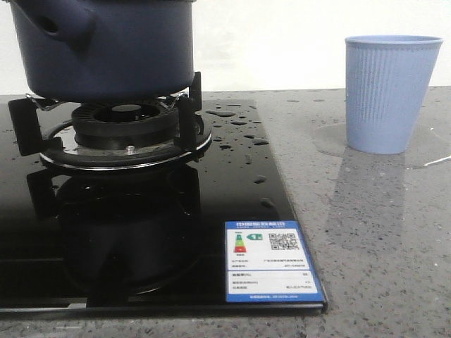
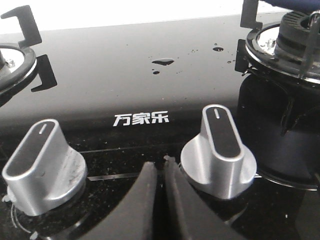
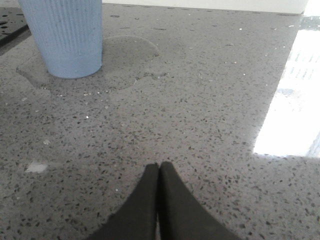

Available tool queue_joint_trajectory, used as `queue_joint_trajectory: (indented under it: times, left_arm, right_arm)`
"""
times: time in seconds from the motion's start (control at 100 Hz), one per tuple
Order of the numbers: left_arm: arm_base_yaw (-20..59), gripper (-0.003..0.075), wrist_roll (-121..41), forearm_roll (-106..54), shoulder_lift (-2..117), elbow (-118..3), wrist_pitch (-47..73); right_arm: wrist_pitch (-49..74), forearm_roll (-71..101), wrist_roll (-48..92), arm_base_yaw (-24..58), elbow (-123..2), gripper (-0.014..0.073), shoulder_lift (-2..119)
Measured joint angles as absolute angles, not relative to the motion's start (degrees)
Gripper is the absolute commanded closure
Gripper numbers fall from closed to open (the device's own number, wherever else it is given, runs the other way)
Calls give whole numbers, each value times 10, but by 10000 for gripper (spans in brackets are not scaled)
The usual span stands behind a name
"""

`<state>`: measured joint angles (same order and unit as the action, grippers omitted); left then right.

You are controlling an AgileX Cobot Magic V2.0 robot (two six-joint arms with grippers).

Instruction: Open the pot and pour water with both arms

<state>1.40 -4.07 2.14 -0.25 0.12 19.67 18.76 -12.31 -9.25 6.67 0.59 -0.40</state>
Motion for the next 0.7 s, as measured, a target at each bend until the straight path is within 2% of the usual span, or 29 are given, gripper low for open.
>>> queue_joint_trajectory:
  times: [0.7]
  left_arm:
    - [14,740,-41,21,-3,1,197]
  right_arm:
    - [188,-130,-93,67,6,669,-4]
